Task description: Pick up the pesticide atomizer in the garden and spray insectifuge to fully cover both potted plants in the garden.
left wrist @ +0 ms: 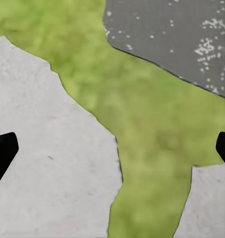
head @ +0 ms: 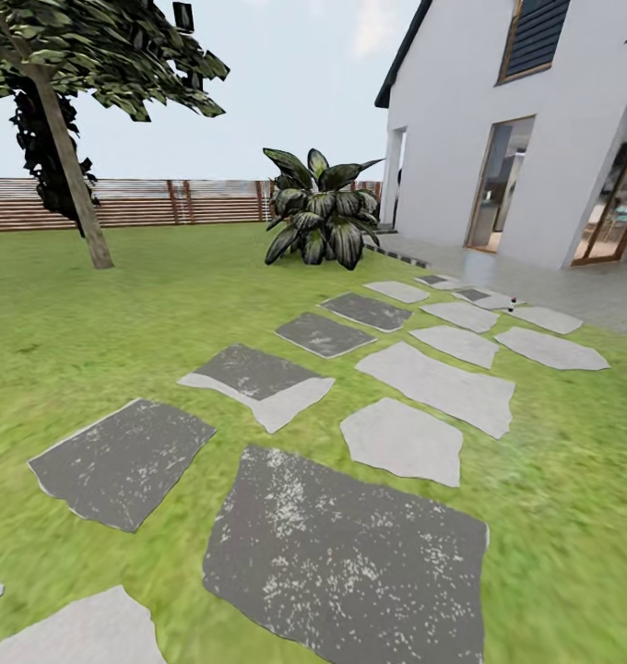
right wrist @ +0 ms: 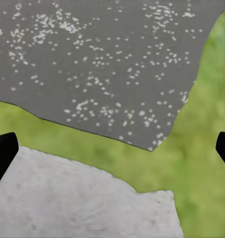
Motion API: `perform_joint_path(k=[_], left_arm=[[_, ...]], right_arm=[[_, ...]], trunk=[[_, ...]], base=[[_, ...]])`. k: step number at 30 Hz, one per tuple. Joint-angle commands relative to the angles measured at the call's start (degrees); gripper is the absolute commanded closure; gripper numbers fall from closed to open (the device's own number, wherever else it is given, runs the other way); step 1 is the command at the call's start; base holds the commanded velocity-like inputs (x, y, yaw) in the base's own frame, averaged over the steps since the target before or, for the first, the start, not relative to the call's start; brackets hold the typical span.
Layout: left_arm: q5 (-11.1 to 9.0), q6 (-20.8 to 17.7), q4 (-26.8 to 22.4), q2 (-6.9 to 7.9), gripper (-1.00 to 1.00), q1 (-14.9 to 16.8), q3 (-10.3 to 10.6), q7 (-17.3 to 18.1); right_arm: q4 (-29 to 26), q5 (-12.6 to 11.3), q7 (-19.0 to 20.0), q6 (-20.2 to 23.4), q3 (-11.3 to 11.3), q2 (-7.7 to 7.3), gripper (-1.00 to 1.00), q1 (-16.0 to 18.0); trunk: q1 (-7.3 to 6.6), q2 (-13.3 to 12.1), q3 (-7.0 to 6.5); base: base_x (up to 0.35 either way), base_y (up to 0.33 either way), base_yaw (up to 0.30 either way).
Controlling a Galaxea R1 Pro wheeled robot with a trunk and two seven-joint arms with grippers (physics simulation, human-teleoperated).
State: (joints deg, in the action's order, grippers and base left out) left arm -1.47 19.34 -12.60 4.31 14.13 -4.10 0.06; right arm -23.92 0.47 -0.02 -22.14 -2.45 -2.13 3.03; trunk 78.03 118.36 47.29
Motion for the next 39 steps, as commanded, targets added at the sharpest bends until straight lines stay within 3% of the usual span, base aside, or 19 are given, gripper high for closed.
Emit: perform_joint_path(k=[1,27,39], left_arm=[[-0.17,0.17,0.03,-0.01,-1.0,0.02,-0.12,0.03],[-0.19,0.17,0.05,-0.01,-1.0,0.02,-0.1,0.04],[-0.14,0.18,0.07,-0.07,-1.0,0.02,-0.03,0.07]], right_arm=[[0.07,0.06,0.04,-0.19,-0.1,0.02,-1.0,0.04],[0.0,-0.08,0.2,-0.19,-0.15,0.08,-1.0,0.04],[-0.41,-0.38,0.17,-0.1,-0.19,0.1,-1.0,0.04]], trunk=[[0.03,0.02,0.05],[0.03,0.02,0.08],[0.03,0.02,0.88]], base=[[0.337,0.107,-0.266],[0.338,0.108,-0.266],[0.337,0.106,-0.199]])
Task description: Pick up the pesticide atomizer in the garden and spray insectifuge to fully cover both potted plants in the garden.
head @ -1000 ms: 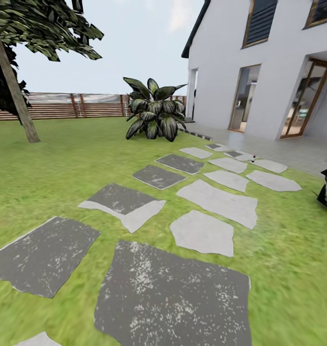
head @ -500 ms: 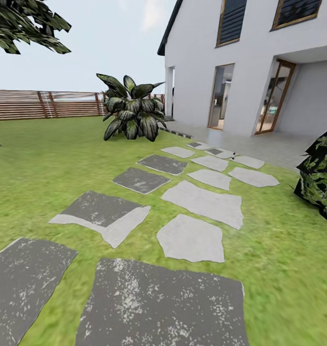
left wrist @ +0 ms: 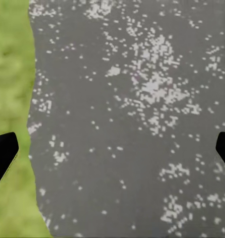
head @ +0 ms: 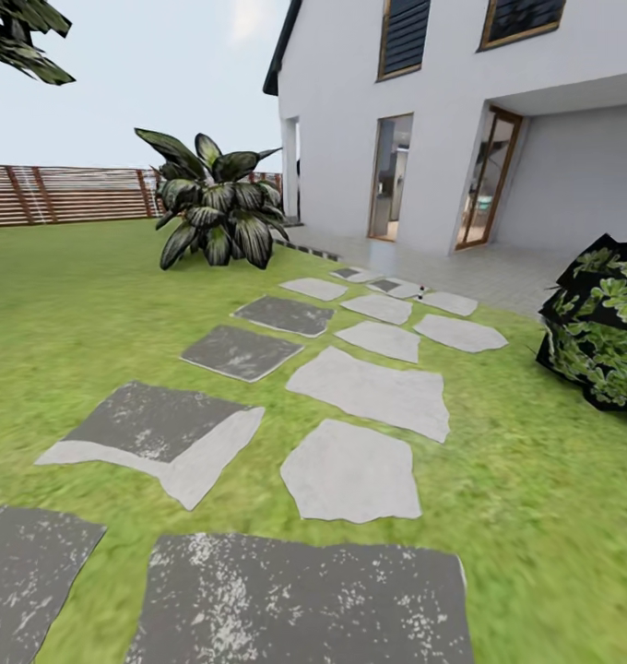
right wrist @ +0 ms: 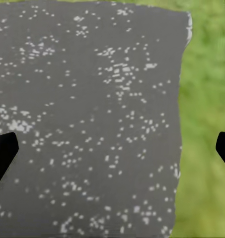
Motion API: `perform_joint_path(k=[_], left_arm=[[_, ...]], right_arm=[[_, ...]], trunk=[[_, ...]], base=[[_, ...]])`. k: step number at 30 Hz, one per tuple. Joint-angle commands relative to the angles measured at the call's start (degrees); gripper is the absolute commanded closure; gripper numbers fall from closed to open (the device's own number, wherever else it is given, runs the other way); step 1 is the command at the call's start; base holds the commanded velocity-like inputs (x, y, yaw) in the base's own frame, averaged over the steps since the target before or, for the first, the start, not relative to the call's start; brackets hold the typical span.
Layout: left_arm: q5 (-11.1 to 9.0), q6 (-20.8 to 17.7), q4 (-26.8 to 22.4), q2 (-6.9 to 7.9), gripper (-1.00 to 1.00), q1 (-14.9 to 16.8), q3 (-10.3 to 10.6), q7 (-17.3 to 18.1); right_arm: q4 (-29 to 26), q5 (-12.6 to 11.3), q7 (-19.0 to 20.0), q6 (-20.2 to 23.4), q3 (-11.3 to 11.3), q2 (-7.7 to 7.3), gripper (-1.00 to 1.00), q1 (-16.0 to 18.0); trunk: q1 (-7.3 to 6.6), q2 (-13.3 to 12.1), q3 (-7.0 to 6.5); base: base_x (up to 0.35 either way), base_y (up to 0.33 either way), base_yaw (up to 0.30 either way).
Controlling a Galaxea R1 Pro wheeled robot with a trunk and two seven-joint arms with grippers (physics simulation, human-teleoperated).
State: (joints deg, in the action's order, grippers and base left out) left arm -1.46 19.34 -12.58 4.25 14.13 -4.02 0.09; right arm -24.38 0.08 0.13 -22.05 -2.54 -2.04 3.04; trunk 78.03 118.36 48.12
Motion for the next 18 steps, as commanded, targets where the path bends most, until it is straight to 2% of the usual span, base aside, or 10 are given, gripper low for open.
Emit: perform_joint_path(k=[1,18], left_arm=[[-0.15,0.17,0.06,-0.02,-1.0,0.02,-0.11,0.03],[-0.15,0.17,0.03,-0.03,-1.0,0.02,-0.11,0.0]], right_arm=[[0.04,0.01,-0.01,-0.19,-0.1,0.01,-1.0,0.04],[0.21,0.01,-0.05,-0.19,-0.18,0.36,-1.0,0.04]], trunk=[[0.03,0.02,0.13],[0.03,0.02,1.44]], base=[[0.337,0.097,-0.171],[0.337,0.096,-0.183]])
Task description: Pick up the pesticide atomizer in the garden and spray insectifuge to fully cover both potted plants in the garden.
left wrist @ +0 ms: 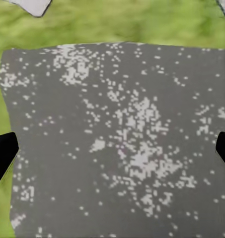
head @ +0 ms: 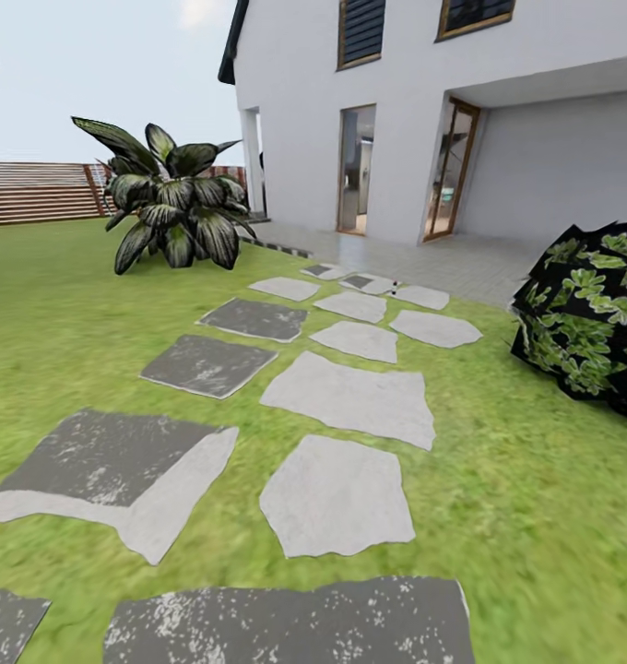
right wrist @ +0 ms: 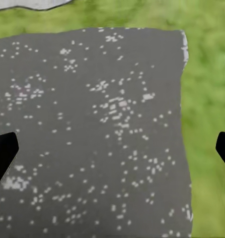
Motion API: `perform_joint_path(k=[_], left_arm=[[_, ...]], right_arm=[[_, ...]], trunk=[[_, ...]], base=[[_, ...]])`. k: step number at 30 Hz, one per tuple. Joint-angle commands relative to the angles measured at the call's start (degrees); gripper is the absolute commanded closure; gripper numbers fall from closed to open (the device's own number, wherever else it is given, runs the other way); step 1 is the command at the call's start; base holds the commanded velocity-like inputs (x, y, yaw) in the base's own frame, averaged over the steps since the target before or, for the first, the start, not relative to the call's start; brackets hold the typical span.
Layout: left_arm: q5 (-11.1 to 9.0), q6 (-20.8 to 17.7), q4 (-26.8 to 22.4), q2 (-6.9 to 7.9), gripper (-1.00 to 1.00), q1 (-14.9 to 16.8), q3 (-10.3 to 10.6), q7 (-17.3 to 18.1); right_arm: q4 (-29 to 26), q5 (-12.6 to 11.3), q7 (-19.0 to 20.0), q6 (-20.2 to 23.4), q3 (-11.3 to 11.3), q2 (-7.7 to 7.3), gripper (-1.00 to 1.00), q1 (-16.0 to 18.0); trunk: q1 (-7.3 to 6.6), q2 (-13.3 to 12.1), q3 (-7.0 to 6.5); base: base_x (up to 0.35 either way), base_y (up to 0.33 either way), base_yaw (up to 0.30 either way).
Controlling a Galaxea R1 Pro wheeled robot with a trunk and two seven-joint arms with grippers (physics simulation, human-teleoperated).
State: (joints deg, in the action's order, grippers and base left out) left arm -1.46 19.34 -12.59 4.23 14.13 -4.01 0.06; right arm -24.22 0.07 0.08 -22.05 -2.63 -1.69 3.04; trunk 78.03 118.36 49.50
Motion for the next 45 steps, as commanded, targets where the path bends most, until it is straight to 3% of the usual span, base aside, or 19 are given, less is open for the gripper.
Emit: perform_joint_path(k=[1,10,45], left_arm=[[-0.15,0.18,0.05,-0.01,-1.0,0.02,-0.12,0.05],[-0.12,0.18,0.02,-0.01,-1.0,0.02,-0.12,0.03],[-0.14,0.18,0.1,-0.01,-1.0,0.02,-0.12,0.07]], right_arm=[[0.05,0.01,0.01,-0.19,-0.09,0.01,-1.0,0.04],[0.12,0.03,0.01,-0.25,-0.11,-0.04,-1.0,0.04],[0.31,0.45,-0.25,-0.36,-0.01,-0.16,-1.0,0.04]], trunk=[[0.03,0.02,0.13],[0.03,0.02,0.58],[0.03,0.02,0.59]], base=[[0.337,0.095,-0.193],[0.338,0.095,-0.184],[0.337,0.095,-0.024]])
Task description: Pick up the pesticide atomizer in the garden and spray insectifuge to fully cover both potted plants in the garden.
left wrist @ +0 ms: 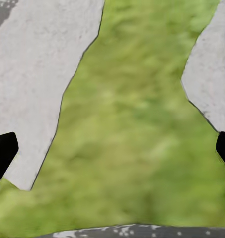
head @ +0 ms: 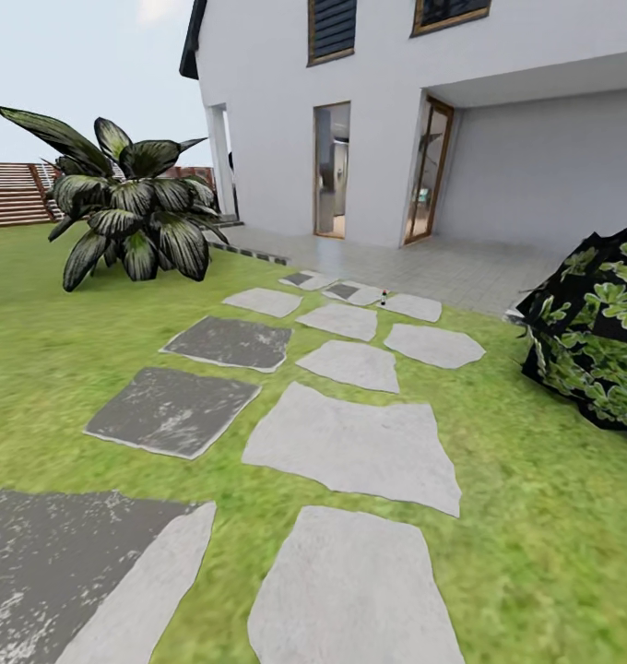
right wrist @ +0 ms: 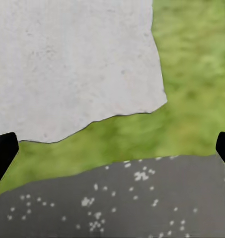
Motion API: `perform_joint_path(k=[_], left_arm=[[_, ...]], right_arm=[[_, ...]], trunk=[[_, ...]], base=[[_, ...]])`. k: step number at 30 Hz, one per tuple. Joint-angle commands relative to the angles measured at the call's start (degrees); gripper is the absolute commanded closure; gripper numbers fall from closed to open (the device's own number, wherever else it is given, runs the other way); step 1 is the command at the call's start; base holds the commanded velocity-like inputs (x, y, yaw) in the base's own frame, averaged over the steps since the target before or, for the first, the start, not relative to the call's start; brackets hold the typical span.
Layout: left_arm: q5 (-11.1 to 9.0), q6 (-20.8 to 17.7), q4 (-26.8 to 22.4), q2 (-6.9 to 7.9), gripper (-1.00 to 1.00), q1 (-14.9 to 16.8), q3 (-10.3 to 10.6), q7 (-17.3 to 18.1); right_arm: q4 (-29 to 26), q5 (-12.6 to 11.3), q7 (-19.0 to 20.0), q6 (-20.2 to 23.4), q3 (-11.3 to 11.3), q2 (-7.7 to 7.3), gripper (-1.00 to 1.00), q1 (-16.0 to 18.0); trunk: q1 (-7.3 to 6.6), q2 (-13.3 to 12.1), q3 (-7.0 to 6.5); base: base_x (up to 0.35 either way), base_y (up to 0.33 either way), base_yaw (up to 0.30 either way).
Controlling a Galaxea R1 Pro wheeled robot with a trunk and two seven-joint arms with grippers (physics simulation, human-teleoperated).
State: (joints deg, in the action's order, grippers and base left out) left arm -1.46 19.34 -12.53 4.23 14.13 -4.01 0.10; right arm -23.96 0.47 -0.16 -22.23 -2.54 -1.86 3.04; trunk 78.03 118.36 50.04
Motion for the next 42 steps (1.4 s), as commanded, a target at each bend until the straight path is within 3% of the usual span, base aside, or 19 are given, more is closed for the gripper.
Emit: perform_joint_path(k=[1,22,38,42], left_arm=[[-0.14,0.17,0.04,-0.01,-1.0,0.02,-0.12,0.02],[-0.14,0.17,0.01,-0.01,-1.0,0.02,-0.12,0.01],[-0.14,0.26,0.04,-0.03,-1.0,0.02,-0.12,0.06],[-0.13,0.26,0.05,-0.01,-1.0,0.02,-0.12,0.05]], right_arm=[[0.05,0.06,-0.02,-0.19,-0.09,0.02,-1.0,0.04],[0.17,0.06,-0.05,-0.19,-0.04,0.1,-1.0,0.04],[14.08,-0.04,-0.02,-0.1,-0.09,0.71,-1.0,0.04],[15.27,-0.24,0.03,-0.18,-0.16,0.76,-1.0,0.04]], trunk=[[0.03,0.02,0.05],[0.03,0.02,0.05],[0.03,0.02,0.05],[0.03,0.02,0.05]], base=[[0.337,0.096,-0.26],[0.337,0.095,-0.057],[0.338,0.095,0.0],[0.338,0.096,0.0]])
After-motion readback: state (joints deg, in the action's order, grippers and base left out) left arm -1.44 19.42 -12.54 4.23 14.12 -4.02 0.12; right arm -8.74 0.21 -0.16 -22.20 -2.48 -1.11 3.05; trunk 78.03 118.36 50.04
